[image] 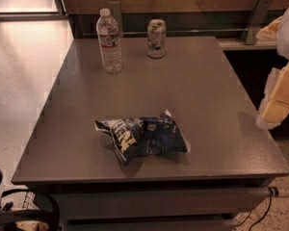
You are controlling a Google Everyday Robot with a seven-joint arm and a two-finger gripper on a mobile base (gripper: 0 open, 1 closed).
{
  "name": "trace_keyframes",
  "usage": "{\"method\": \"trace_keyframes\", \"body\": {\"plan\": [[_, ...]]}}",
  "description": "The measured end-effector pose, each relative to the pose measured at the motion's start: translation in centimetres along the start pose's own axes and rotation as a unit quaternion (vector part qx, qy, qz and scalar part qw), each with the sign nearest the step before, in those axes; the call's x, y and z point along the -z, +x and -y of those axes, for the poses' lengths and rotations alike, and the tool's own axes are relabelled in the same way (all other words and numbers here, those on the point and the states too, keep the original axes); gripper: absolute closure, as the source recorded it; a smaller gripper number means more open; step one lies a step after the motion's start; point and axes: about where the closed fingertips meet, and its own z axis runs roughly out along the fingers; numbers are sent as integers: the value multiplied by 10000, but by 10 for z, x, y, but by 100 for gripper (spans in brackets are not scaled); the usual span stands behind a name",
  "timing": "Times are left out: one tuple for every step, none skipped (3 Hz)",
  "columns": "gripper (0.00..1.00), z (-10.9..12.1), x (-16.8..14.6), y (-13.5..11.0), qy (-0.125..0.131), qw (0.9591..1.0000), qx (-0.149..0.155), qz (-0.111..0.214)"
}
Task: Move blue chip bag near 7up can
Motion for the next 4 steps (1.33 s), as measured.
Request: {"method": "trace_keyframes", "body": {"plan": [[0, 0, 0, 0, 0, 10000, 0, 0], [0, 4, -20, -15, -251, 9994, 124, 199], [0, 4, -45, -31, -514, 9973, 261, 445], [0, -9, -84, -59, -871, 9914, 408, 889]]}}
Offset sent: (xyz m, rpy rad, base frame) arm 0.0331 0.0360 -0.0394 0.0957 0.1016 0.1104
